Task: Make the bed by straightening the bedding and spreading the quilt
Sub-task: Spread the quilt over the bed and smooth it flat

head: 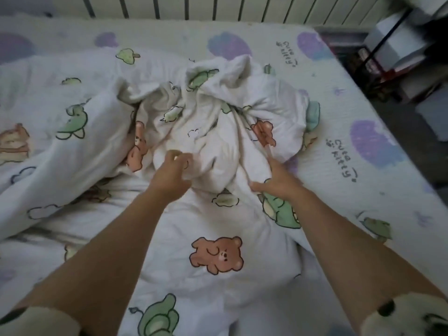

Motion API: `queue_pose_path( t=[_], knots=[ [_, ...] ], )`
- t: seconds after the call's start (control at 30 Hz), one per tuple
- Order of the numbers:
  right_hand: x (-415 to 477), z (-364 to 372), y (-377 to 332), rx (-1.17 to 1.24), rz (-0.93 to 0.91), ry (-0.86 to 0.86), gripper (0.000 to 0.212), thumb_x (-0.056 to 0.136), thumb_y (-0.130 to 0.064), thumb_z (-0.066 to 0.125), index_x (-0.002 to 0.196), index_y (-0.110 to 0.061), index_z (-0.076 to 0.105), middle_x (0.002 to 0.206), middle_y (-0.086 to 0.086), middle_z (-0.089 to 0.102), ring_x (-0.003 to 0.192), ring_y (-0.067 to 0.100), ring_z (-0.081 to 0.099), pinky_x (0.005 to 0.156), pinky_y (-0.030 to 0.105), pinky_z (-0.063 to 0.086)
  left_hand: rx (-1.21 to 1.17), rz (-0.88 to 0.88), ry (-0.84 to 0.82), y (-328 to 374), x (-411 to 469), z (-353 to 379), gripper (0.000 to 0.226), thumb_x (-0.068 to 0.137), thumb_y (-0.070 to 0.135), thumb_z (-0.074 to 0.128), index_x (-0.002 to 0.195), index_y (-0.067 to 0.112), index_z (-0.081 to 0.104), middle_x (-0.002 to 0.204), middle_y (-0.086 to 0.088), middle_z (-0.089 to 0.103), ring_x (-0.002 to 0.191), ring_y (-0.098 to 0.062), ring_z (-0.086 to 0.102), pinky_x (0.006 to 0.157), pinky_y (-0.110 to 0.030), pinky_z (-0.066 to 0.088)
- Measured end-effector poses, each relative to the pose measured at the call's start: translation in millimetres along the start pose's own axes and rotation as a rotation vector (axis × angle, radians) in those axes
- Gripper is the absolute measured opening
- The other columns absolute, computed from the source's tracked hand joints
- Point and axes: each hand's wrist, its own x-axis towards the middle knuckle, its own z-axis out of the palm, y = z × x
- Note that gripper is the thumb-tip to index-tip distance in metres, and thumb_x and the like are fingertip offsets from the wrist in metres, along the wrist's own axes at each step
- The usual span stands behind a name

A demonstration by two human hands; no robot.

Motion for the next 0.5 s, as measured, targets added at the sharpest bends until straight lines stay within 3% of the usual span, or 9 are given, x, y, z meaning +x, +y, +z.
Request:
queue_pose_path(
  t=[0.07, 0.13, 0.17, 0.23, 0.3, 0.4, 0.5],
  knots=[
    [-13.4, 13.2, 32.8, -0.113, 0.189, -0.124, 0.155, 0.023, -0.082, 0.074, 0.149, -0.036, -0.002, 0.158, 0.004, 0.014, 0.145, 0.03, 0.016, 0.112, 0.053, 0.027, 0.067, -0.006, -0.142, -6.9, -21.4, 33.5, 0.08, 0.073, 0.015, 0.078, 0.142, 0.014, 0.037, 0.143, -0.011, 0.027, 0.128, -0.031, 0.038, 0.103, -0.038, 0.04],
    [-27.1, 19.6, 54.1, -0.175, 0.303, -0.185, 0.159, 0.021, -0.073, 0.076, 0.149, -0.033, -0.01, 0.157, 0.011, 0.013, 0.144, 0.034, 0.017, 0.111, 0.054, 0.029, 0.141, -0.034, -0.217, -11.2, -34.8, 55.3, 0.097, 0.069, 0.02, 0.082, 0.147, 0.016, 0.025, 0.15, -0.011, 0.017, 0.137, -0.03, 0.023, 0.107, -0.04, 0.036],
    [-33.4, 20.3, 58.9, -0.177, 0.323, -0.172, 0.156, 0.026, -0.069, 0.079, 0.15, -0.027, -0.004, 0.154, 0.013, 0.02, 0.141, 0.034, 0.024, 0.109, 0.052, 0.033, 0.163, -0.058, -0.229, -10.7, -38.5, 63.4, 0.104, 0.069, 0.022, 0.083, 0.15, 0.017, 0.017, 0.154, -0.011, 0.008, 0.141, -0.029, 0.014, 0.109, -0.041, 0.034],
    [-39.7, 26.1, 68.6, -0.17, 0.321, -0.138, 0.129, 0.045, -0.061, 0.083, 0.147, -0.013, 0.02, 0.145, 0.011, 0.039, 0.13, 0.03, 0.042, 0.103, 0.045, 0.041, 0.23, -0.083, -0.273, -4.0, -46.0, 76.1, 0.115, 0.071, 0.026, 0.082, 0.153, 0.019, 0.001, 0.158, -0.01, -0.011, 0.146, -0.029, -0.005, 0.113, -0.045, 0.028],
    [-49.4, 29.0, 69.7, -0.212, 0.291, -0.117, 0.096, 0.055, -0.058, 0.076, 0.134, -0.015, 0.044, 0.131, 0.008, 0.053, 0.116, 0.028, 0.054, 0.097, 0.041, 0.047, 0.333, -0.093, -0.341, 5.6, -53.0, 84.5, 0.121, 0.071, 0.03, 0.081, 0.152, 0.024, -0.008, 0.156, -0.008, -0.025, 0.145, -0.033, -0.015, 0.112, -0.052, 0.028],
    [-62.4, 34.3, 67.6, -0.261, 0.274, -0.148, 0.08, 0.057, -0.056, 0.07, 0.124, -0.018, 0.049, 0.123, 0.004, 0.056, 0.11, 0.027, 0.056, 0.095, 0.04, 0.048, 0.459, -0.098, -0.438, 10.5, -67.5, 93.0, 0.12, 0.07, 0.039, 0.08, 0.15, 0.032, -0.009, 0.156, -0.008, -0.022, 0.145, -0.037, 0.002, 0.11, -0.052, 0.029],
    [-82.5, 36.3, 73.9, -0.364, 0.29, -0.177, 0.078, 0.064, -0.054, 0.075, 0.126, -0.018, 0.046, 0.125, 0.003, 0.054, 0.117, 0.028, 0.052, 0.097, 0.04, 0.045, 0.56, -0.072, -0.401, 4.0, -85.1, 105.0, 0.107, 0.08, 0.037, 0.07, 0.151, 0.024, -0.009, 0.149, -0.01, 0.025, 0.129, -0.03, 0.037, 0.104, -0.042, 0.038]
  ],
)
